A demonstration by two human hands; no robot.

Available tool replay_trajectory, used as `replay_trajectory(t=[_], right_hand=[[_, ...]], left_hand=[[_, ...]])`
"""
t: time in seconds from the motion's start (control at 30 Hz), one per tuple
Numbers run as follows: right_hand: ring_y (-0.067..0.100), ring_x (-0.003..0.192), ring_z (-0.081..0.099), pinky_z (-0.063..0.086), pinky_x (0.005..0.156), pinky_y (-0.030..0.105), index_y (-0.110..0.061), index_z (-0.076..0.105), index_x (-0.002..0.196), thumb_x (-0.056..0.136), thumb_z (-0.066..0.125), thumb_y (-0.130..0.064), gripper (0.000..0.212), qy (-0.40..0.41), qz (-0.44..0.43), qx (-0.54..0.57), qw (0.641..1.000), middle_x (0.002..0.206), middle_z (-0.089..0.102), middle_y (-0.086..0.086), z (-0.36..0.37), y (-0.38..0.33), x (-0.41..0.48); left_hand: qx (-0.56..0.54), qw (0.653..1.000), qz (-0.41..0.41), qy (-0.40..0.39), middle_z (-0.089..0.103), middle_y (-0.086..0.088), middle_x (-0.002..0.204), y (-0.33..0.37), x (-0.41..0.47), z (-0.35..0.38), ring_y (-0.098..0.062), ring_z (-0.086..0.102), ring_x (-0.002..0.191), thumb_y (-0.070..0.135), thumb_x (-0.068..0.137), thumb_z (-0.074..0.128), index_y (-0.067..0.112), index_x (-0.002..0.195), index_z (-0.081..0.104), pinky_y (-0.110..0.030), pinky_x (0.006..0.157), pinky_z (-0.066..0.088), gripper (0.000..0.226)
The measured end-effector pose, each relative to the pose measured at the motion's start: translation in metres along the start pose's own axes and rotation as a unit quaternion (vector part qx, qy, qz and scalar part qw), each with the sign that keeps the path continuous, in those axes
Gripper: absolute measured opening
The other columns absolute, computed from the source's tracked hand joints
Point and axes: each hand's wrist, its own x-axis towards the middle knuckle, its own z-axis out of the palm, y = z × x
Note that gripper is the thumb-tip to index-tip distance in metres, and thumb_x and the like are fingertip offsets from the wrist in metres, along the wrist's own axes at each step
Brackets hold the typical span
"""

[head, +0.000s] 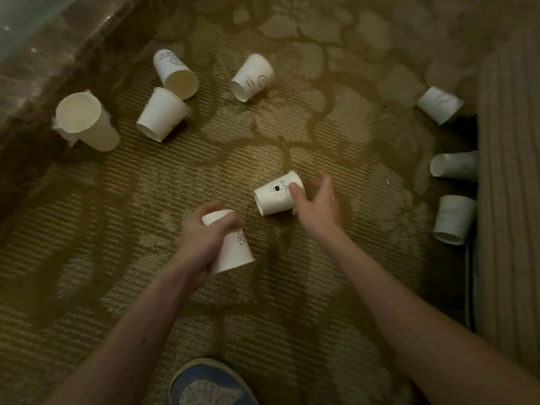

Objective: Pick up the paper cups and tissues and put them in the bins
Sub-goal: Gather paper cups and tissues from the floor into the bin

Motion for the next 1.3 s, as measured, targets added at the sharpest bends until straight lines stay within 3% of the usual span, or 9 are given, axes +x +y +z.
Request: replay_trajectory(t=[0.1, 0.17, 0.3, 0.5, 0.67, 0.8, 1.03, 1.17, 1.3], right_hand=[[0.000, 0.064, 0.066, 0.049, 0.054, 0.015, -0.021, 0.057, 0.118, 0.095, 0.058, -0.035, 0.027, -0.048, 0.006, 0.000, 0.999, 0.114, 0.067, 0.005, 0.002, 0.006, 0.005], [-0.004, 0.049, 0.059, 0.042, 0.046, 0.012, -0.021, 0.060, 0.099, 0.096, 0.057, -0.033, 0.013, -0.046, -0.006, 0.006, 0.999, 0.096, 0.070, 0.004, -0.003, 0.012, 0.002], [-0.004, 0.053, 0.056, 0.046, 0.052, 0.017, -0.028, 0.062, 0.083, 0.096, 0.059, -0.025, 0.013, -0.077, -0.022, 0.103, 0.991, 0.077, 0.066, -0.008, -0.019, 0.021, -0.017], [-0.003, 0.056, 0.056, 0.046, 0.051, 0.015, -0.019, 0.064, 0.096, 0.096, 0.058, -0.023, 0.007, -0.060, -0.011, 0.140, 0.988, 0.079, 0.064, -0.007, -0.047, 0.036, -0.034], [0.019, 0.117, 0.051, 0.049, 0.089, 0.035, -0.028, 0.034, 0.142, 0.087, 0.065, -0.042, 0.065, 0.227, 0.174, 0.198, 0.938, 0.139, 0.046, 0.001, -0.086, 0.062, -0.018], [0.031, 0.129, 0.046, 0.041, 0.107, 0.048, -0.016, 0.015, 0.151, 0.079, 0.076, -0.041, 0.097, 0.299, 0.298, 0.298, 0.856, 0.147, 0.040, 0.012, -0.123, 0.099, 0.004], [0.029, 0.128, 0.048, 0.043, 0.106, 0.047, -0.015, 0.020, 0.151, 0.079, 0.078, -0.033, 0.094, 0.346, 0.279, 0.311, 0.840, 0.145, 0.044, 0.011, -0.145, 0.128, 0.033], [0.030, 0.133, 0.043, 0.039, 0.109, 0.037, -0.009, 0.027, 0.148, 0.090, 0.065, -0.038, 0.076, 0.358, 0.272, 0.196, 0.871, 0.149, 0.040, 0.014, -0.149, 0.131, 0.043], [0.028, 0.117, 0.055, 0.046, 0.098, 0.039, -0.012, 0.038, 0.141, 0.086, 0.069, -0.037, 0.068, 0.370, 0.280, 0.251, 0.850, 0.135, 0.052, 0.011, -0.143, 0.120, 0.046]], left_hand=[[0.061, 0.998, 0.021, -0.017, 0.055, 0.002, 0.115, 0.000, 0.000, 0.003, -0.018, 0.065, 0.088, 0.049, 0.068, 0.081, 0.041, 0.135, 0.049, -0.026, 0.049, 0.053, 0.075], [0.106, 0.993, 0.026, -0.040, 0.049, 0.008, 0.115, 0.000, -0.003, 0.007, -0.013, 0.062, 0.086, 0.068, 0.061, 0.070, 0.042, 0.143, 0.037, -0.020, 0.044, 0.051, 0.093], [0.157, 0.980, 0.012, -0.118, 0.050, 0.003, 0.121, -0.004, -0.009, 0.022, -0.015, 0.066, 0.088, 0.076, 0.058, 0.062, 0.037, 0.148, 0.031, -0.026, 0.057, 0.055, 0.103], [0.126, 0.980, 0.012, -0.151, 0.070, -0.002, 0.094, -0.016, -0.015, 0.056, -0.014, 0.070, 0.071, 0.050, 0.073, 0.075, 0.021, 0.112, 0.065, -0.023, 0.046, 0.050, 0.050], [0.104, 0.983, 0.032, -0.145, 0.067, 0.001, 0.096, -0.015, -0.014, 0.074, -0.015, 0.068, 0.076, 0.046, 0.076, 0.076, 0.025, 0.113, 0.062, -0.027, 0.051, 0.052, 0.045], [0.096, 0.982, 0.032, -0.160, 0.067, 0.001, 0.097, -0.018, -0.014, 0.076, -0.016, 0.068, 0.079, 0.050, 0.073, 0.075, 0.026, 0.112, 0.063, -0.028, 0.053, 0.053, 0.047], [0.079, 0.981, 0.024, -0.174, 0.070, -0.001, 0.092, -0.019, -0.015, 0.072, -0.007, 0.069, 0.063, 0.048, 0.071, 0.076, 0.026, 0.108, 0.065, -0.022, 0.047, 0.051, 0.044], [0.074, 0.983, 0.026, -0.169, 0.071, -0.002, 0.091, -0.016, -0.011, 0.072, -0.009, 0.068, 0.065, 0.044, 0.075, 0.076, 0.025, 0.105, 0.066, -0.023, 0.048, 0.051, 0.036], [0.074, 0.982, 0.021, -0.170, 0.070, -0.002, 0.093, -0.015, -0.007, 0.072, -0.015, 0.069, 0.074, 0.046, 0.076, 0.075, 0.024, 0.108, 0.065, -0.026, 0.050, 0.052, 0.039]])
